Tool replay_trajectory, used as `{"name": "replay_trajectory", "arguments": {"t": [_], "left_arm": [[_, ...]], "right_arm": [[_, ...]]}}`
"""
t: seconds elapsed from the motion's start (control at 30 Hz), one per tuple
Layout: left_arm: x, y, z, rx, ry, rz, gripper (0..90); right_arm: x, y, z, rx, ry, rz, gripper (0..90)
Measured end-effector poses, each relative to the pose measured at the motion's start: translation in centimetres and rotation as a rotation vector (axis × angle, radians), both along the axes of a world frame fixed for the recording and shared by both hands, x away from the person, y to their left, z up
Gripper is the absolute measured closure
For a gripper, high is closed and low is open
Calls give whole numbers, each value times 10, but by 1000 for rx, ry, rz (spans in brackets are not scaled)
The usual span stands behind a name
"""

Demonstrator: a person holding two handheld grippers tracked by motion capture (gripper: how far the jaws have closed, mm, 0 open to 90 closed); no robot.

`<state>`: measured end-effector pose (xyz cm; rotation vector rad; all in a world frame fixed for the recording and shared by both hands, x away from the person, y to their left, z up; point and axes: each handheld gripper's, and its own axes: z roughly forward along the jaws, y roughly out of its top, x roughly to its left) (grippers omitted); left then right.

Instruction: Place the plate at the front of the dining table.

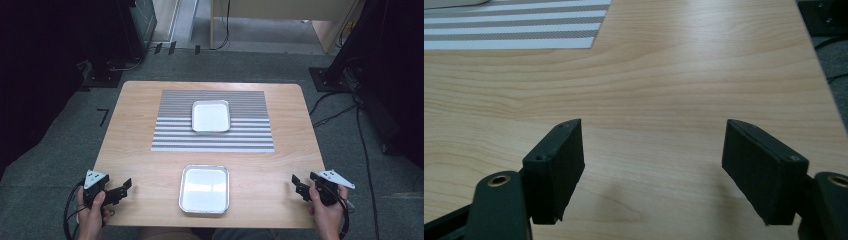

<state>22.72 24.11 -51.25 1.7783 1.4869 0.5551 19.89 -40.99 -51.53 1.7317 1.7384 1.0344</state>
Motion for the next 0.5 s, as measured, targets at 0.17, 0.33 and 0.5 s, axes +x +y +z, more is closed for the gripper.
{"name": "replay_trajectory", "arguments": {"t": [0.17, 0.33, 0.5], "left_arm": [[-7, 11, 0, 24, -2, 22, 116], [-8, 20, -1, 47, 0, 45, 116], [-7, 23, -3, 89, 4, 57, 117]], "right_arm": [[-8, -12, -1, -11, 1, -25, 251], [-14, -20, -4, -35, 18, -36, 249], [-17, -23, -8, -62, 41, -33, 245]]}}
